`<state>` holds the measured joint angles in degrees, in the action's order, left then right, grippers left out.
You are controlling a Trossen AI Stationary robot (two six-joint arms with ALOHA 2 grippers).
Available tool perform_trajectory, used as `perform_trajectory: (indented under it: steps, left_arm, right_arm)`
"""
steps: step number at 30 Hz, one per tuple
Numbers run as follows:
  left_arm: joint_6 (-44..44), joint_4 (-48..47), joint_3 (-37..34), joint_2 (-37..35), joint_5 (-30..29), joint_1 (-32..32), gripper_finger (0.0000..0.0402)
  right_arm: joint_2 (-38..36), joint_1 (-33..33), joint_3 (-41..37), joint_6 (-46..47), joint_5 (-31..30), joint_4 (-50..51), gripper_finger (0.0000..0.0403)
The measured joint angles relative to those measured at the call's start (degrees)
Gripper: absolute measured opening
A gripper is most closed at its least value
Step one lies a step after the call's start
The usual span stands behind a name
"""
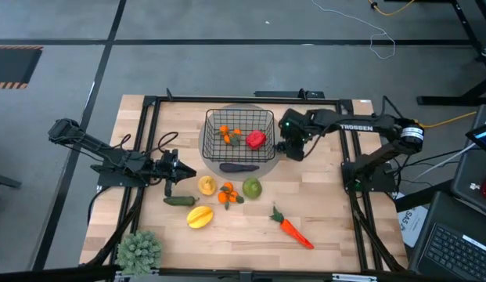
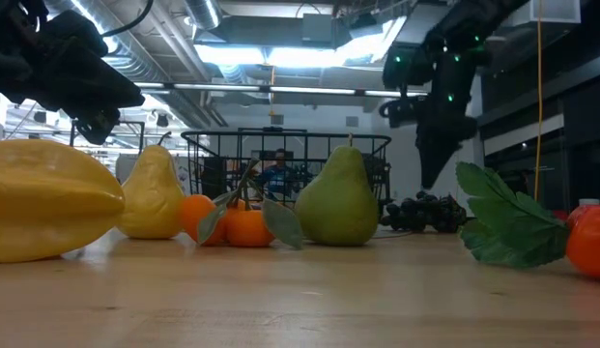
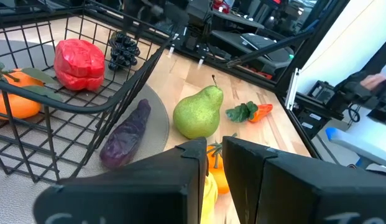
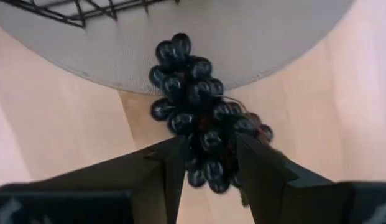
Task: Build produce basket
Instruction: Put the grapes into the wire organizer
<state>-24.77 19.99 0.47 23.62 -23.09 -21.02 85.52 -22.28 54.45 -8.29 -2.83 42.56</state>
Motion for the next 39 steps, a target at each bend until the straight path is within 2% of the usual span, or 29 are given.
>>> perform_trajectory:
  steps: [4,14,34,39]
  left_arm:
    - [3.11,0.0,0.0,0.0,0.0,0.0,0.0041]
    - [7.43,0.0,0.0,0.0,0.0,-0.01,0.0041]
    - [7.42,0.02,0.0,0.0,0.0,-0.01,0.0041]
    - [7.42,0.02,0.0,0.0,0.0,-0.01,0.0041]
  right_arm:
    - [-0.02,0.0,-3.65,-1.03,-3.21,-4.99,0.0133]
    - [-0.31,-0.06,-10.62,4.78,-1.61,-7.02,0.0133]
    - [-0.31,0.0,-13.9,18.55,-0.32,-10.88,0.0133]
    - [-0.32,0.11,-14.64,20.54,-2.44,-11.92,0.0133]
